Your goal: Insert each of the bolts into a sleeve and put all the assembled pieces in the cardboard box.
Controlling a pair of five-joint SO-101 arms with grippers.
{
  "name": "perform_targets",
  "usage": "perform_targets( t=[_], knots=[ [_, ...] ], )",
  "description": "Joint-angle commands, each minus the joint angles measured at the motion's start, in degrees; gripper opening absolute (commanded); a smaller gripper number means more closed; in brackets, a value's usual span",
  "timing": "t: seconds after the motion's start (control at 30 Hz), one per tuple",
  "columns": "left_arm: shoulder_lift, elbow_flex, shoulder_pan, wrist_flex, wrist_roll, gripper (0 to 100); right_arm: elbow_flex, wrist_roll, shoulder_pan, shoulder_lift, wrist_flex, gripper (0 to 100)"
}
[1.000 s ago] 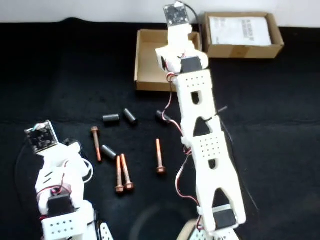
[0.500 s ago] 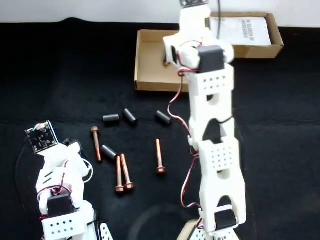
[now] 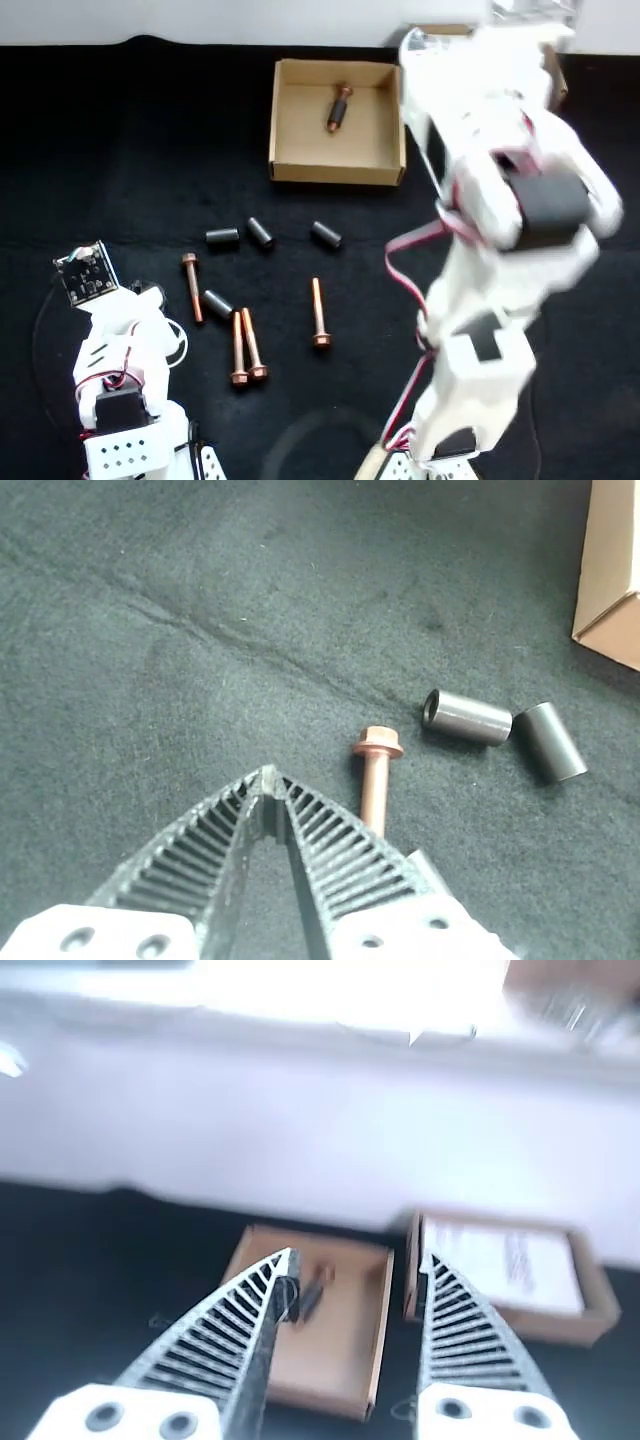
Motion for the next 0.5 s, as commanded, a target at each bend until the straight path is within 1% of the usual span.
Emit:
perform_targets(
  t=[0.0,0.07,0.17,0.23,0.3,0.37,0.47],
  knots=[
    [0.0,1.1,1.5,0.5,-1.1,1,6.1,0.5,0.7,-12.6,0.7,17.3],
    [-0.1,1.1,3.0,2.9,-4.0,1,16.6,0.5,0.7,-19.9,0.7,17.3],
    [0.0,-0.3,4.9,5.2,-5.2,1,34.8,0.3,0.7,-31.5,0.7,17.3],
    [0.0,-2.0,7.0,7.4,-8.4,1,46.8,0.3,0.7,-39.1,0.6,17.3],
    [0.0,-4.5,11.0,11.5,-10.8,1,57.7,0.3,0.7,-46.2,0.6,17.3],
    [0.0,-7.7,15.4,15.6,-11.4,1,67.2,0.3,0.7,-52.8,0.5,17.3],
    [0.1,-11.8,21.4,18.3,-11.3,1,79.4,0.3,0.7,-61.8,0.5,17.3]
  ],
)
